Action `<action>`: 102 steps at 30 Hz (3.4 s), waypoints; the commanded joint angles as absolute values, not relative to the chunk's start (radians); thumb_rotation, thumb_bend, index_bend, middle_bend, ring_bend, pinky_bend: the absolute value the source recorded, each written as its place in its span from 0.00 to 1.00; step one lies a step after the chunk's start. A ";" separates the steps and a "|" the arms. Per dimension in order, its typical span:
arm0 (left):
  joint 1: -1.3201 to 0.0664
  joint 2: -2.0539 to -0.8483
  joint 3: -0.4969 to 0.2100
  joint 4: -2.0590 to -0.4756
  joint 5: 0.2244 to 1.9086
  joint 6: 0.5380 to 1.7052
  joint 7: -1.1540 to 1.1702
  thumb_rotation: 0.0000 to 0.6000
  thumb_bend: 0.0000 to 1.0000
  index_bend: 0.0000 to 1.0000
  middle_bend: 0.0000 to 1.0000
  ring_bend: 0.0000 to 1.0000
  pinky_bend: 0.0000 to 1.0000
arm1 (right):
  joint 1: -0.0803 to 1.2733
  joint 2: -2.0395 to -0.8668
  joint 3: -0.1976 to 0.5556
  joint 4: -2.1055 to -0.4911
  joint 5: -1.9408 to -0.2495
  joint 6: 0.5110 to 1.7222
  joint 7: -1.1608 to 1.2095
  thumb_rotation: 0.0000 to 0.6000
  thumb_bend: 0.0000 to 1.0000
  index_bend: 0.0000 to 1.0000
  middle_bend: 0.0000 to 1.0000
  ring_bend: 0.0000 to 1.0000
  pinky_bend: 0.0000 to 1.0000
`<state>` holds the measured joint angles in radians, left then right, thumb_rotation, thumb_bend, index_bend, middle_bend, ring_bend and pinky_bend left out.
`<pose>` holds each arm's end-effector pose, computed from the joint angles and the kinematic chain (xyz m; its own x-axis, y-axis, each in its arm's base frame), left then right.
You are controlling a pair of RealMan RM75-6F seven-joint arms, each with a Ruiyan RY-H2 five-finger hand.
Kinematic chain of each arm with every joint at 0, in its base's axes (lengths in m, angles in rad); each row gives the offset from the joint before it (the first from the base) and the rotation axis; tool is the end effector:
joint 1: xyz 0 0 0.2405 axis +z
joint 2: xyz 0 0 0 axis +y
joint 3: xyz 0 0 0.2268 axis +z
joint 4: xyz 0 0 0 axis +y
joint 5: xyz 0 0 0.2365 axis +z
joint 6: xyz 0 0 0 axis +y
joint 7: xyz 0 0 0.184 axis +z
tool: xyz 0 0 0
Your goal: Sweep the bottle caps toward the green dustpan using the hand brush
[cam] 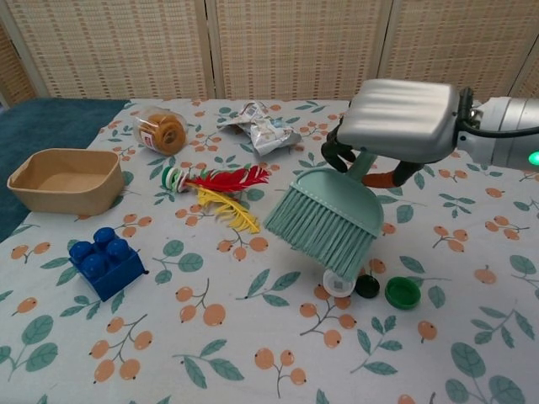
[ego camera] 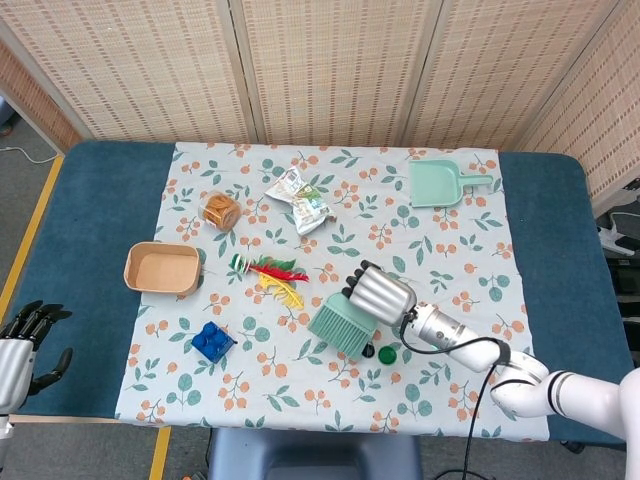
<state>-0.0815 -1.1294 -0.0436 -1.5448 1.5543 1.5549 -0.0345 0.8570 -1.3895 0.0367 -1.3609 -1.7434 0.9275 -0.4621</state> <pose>-0.2953 0.2190 0.1325 0.4154 -0.0623 0.9075 0.9063 -0.0573 -0.4188 -0.0976 -0.3533 -0.0435 0.8277 0.2982 0.4754 -0.1145 -0.7396 0.6632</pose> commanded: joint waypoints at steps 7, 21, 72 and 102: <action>-0.083 -1.130 -0.044 -1.547 1.548 1.548 -0.030 1.00 0.37 0.27 0.21 0.13 0.36 | 0.917 -1.352 -0.031 -1.406 -1.821 0.837 -0.470 1.00 1.00 0.75 0.67 0.54 0.52; -0.081 -1.128 -0.044 -1.548 1.552 1.553 -0.033 1.00 0.37 0.27 0.21 0.13 0.36 | 0.987 -1.371 -0.088 -1.347 -1.900 0.726 -0.559 1.00 1.00 0.75 0.67 0.54 0.52; -0.079 -1.128 -0.046 -1.549 1.548 1.553 -0.031 1.00 0.37 0.27 0.21 0.13 0.35 | 0.803 -1.499 0.067 -0.966 -1.662 0.972 -0.768 1.00 1.00 0.75 0.67 0.54 0.51; -0.079 -1.128 -0.047 -1.551 1.537 1.546 -0.023 1.00 0.38 0.27 0.21 0.13 0.36 | 0.731 -1.405 -0.077 -0.898 -1.753 1.007 -0.661 1.00 1.00 0.75 0.67 0.54 0.51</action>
